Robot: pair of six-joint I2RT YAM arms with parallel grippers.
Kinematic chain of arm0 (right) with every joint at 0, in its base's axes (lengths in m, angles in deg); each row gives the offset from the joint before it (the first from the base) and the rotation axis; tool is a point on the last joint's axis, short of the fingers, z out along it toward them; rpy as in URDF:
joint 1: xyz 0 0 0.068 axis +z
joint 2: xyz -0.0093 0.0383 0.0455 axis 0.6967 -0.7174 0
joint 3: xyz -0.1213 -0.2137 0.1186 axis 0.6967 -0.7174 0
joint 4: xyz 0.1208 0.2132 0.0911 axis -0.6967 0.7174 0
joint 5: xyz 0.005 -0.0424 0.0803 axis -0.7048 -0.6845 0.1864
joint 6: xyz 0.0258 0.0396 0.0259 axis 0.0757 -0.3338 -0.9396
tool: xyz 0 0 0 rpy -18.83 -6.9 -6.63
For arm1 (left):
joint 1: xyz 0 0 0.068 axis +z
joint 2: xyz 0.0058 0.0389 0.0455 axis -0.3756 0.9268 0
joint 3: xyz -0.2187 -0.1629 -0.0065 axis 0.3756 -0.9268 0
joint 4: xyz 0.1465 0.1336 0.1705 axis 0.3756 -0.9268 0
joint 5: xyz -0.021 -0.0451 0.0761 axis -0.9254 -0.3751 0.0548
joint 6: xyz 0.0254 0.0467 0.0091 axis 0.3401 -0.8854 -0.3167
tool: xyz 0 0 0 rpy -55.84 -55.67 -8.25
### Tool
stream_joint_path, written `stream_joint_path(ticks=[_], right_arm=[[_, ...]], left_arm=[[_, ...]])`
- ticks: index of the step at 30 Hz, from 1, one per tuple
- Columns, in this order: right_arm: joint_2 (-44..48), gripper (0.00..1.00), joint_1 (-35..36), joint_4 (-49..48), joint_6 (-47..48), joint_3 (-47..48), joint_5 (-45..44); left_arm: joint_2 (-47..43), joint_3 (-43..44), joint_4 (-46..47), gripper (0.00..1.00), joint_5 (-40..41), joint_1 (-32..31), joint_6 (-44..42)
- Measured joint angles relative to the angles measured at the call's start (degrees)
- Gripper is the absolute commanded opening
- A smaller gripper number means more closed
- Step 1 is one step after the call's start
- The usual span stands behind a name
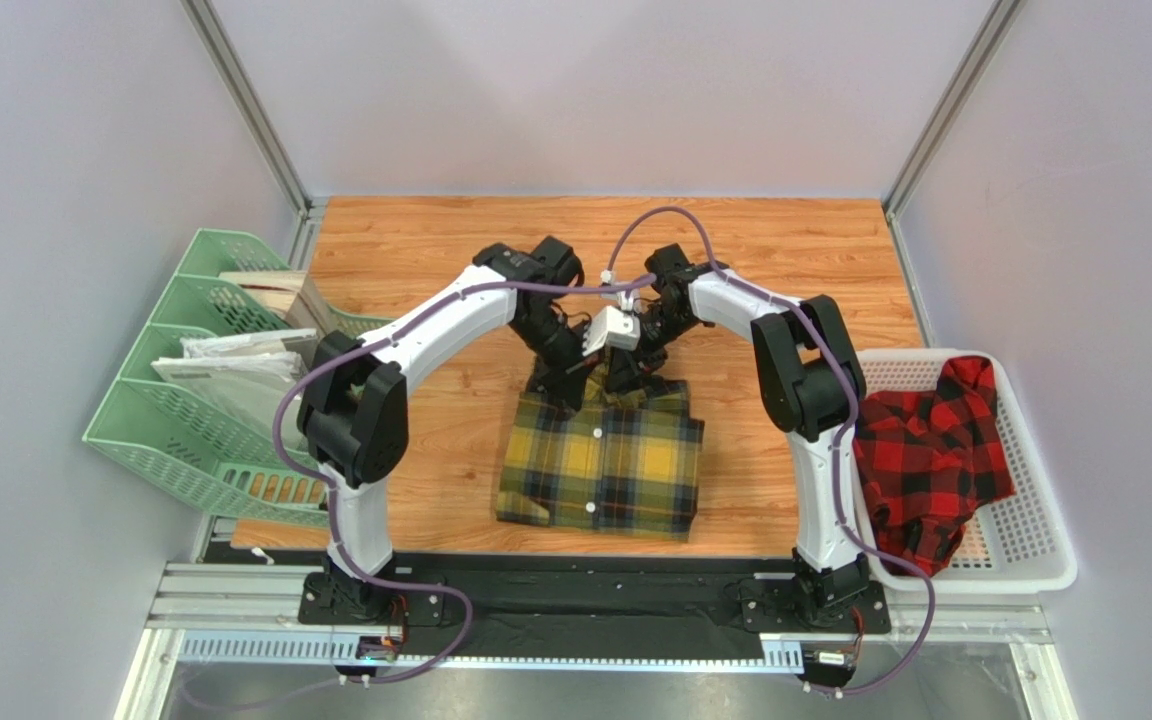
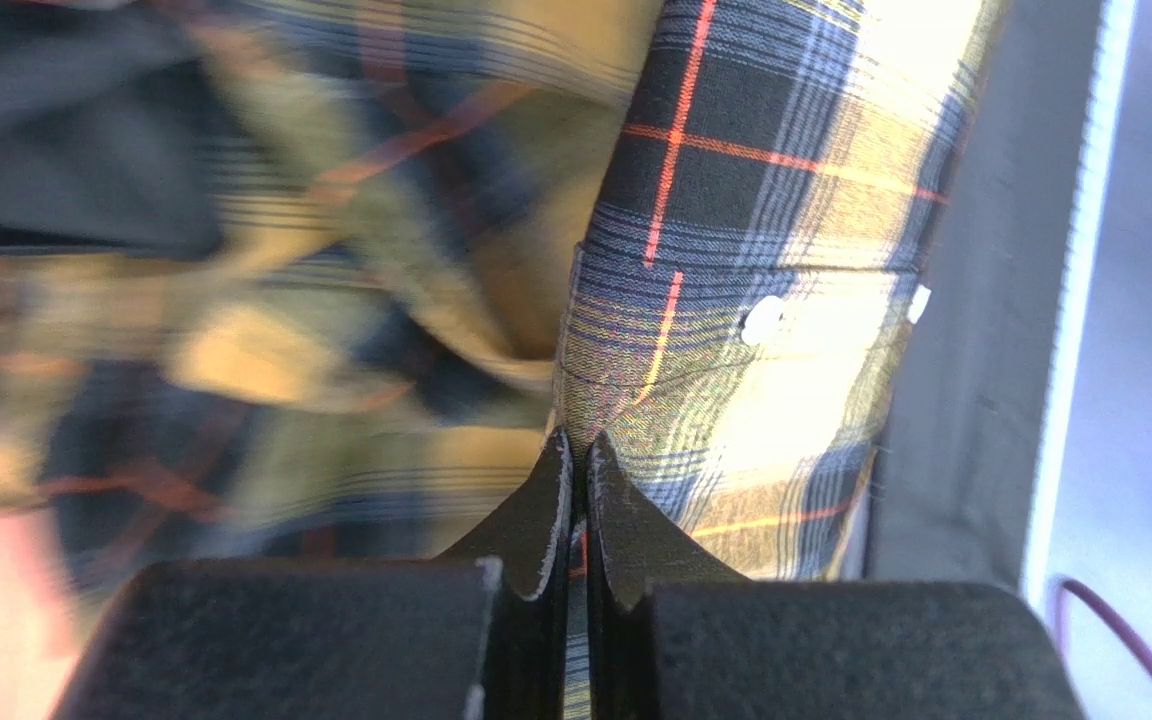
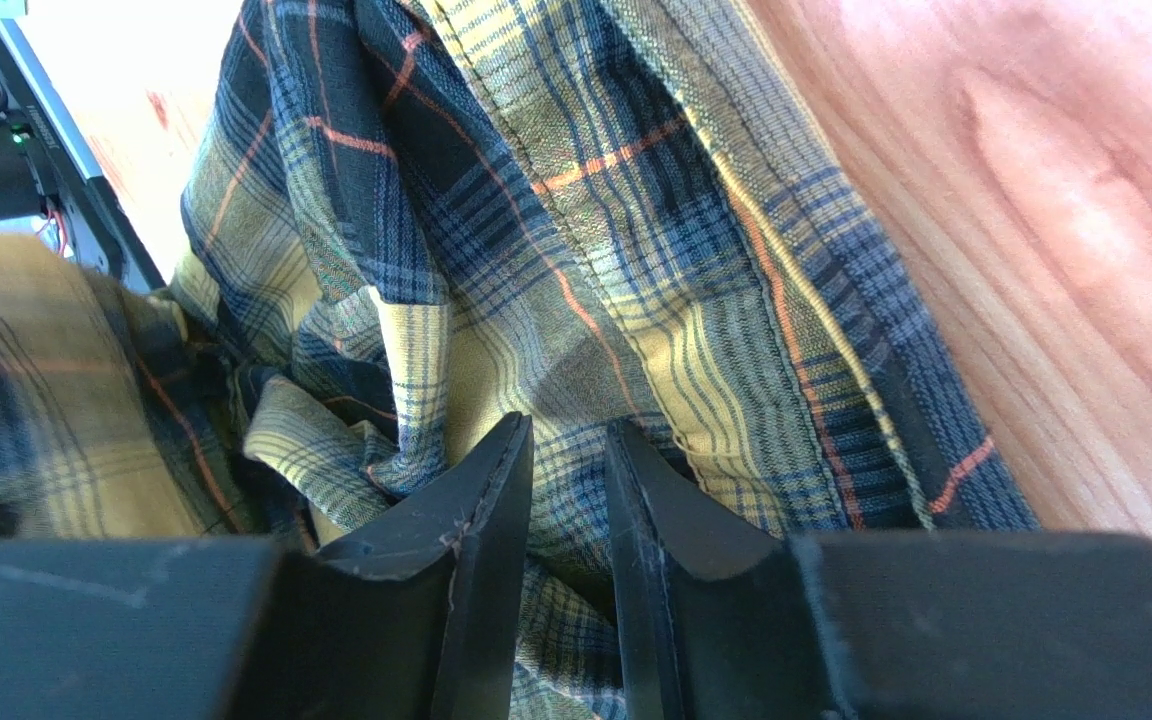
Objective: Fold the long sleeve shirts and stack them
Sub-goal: Fold the shirt
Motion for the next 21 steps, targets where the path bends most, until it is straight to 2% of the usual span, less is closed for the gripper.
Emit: stream_joint_path(ticks=[5, 8, 15, 21], right_arm=[[0.0, 0.30, 0.0, -0.2, 0.6, -0.5, 0.1], [0.0, 0.30, 0.0, -0.2, 1.0, -0.6, 0.4], [0.0, 0.30, 0.0, -0.5, 1.7, -0.9, 0.5], [1.7, 0.31, 0.7, -1.4, 2.2, -4.7, 1.8]], left_arm=[[6.6, 9.4, -0.2, 0.00, 3.3, 2.2, 0.6], [10.1, 11.5, 0.8, 0.00, 6.2, 2.7, 1.0], [13.3, 10.4, 3.8, 0.00, 10.3, 2.6, 1.0], [12.5, 3.6, 7.3, 0.00, 10.4, 1.3, 1.6]])
